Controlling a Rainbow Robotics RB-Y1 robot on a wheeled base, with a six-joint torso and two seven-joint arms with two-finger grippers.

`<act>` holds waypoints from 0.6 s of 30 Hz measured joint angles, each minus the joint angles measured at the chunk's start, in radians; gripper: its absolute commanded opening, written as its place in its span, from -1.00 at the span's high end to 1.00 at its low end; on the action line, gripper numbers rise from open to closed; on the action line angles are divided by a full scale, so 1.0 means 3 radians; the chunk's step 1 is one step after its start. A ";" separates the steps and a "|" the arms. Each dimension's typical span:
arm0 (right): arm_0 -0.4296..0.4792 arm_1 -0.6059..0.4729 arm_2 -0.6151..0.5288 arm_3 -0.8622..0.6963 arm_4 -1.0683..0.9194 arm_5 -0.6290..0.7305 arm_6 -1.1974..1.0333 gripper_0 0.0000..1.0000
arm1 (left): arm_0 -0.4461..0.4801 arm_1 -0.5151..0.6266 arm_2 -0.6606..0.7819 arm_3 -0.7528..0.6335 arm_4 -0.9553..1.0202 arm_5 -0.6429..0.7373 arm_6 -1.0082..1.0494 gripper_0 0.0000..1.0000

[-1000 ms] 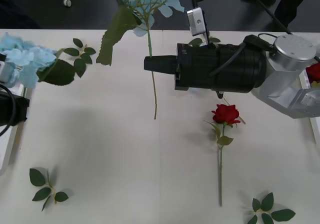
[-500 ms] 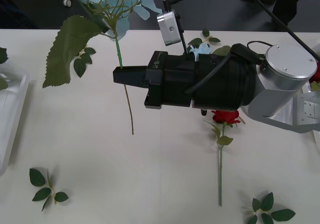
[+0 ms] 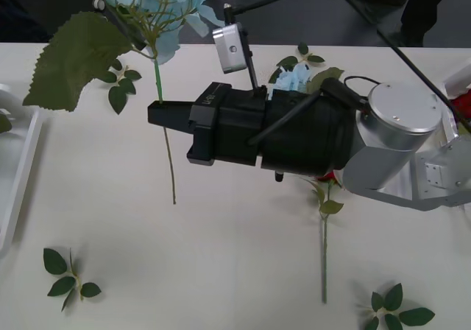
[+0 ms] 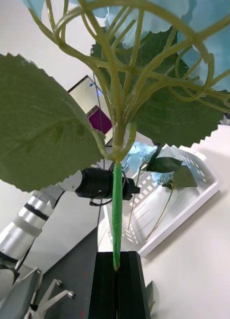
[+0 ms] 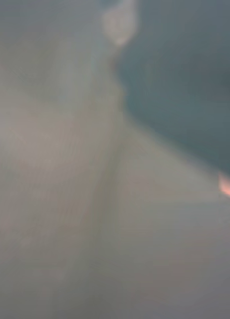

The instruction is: Put the red flowers into the right box and the blue flowers into the left box

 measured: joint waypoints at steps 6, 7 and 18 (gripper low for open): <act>-0.0081 0.0292 0.0137 0.0242 0.0069 -0.0060 0.0000 1.00 | 0.0141 0.0000 0.0000 0.0052 0.0109 -0.0091 0.0000 -0.14; -0.0108 0.0325 0.0159 0.0274 0.0070 -0.0089 0.0000 1.00 | 0.0143 0.0000 0.0000 0.0052 0.0130 -0.0091 0.0000 -0.44; -0.0346 0.0658 0.0363 0.0630 0.0146 -0.0164 0.0000 1.00 | 0.0143 0.0000 -0.0078 -0.0068 0.0809 -0.0090 0.0000 -1.00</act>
